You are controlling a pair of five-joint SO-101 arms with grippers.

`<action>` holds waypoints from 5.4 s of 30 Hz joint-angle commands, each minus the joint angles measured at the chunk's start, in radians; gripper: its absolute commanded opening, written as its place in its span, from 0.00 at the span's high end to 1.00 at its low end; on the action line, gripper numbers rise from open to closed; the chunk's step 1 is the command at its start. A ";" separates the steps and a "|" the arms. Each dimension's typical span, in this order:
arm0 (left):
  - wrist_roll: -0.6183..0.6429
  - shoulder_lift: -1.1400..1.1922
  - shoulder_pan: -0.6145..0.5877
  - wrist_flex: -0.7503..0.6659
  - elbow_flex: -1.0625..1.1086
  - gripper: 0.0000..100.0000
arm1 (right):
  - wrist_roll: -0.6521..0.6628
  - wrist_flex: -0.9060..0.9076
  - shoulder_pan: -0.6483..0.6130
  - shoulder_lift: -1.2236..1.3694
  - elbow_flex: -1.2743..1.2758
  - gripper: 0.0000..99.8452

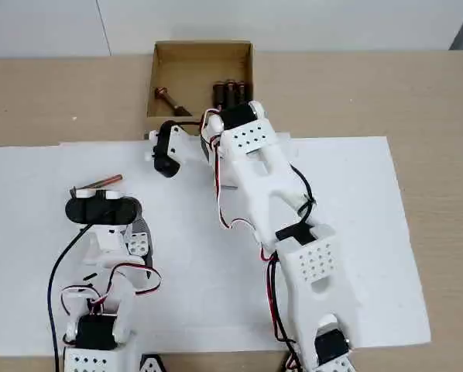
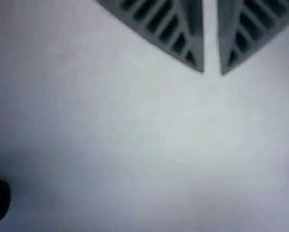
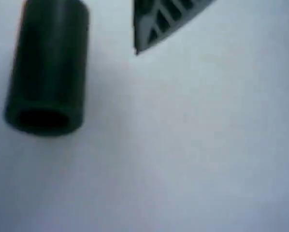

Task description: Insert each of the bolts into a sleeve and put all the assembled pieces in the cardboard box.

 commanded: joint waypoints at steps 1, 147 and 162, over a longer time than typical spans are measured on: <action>-0.006 -0.008 -0.006 0.003 -0.004 0.99 | 0.011 -0.035 -0.004 0.007 -0.051 0.81; 1.062 2.005 -0.370 0.189 -1.503 0.88 | -0.588 -0.010 0.562 -1.488 1.407 0.99; 1.063 2.202 -0.371 0.189 -1.607 0.88 | -0.586 -0.050 0.562 -1.481 1.407 1.00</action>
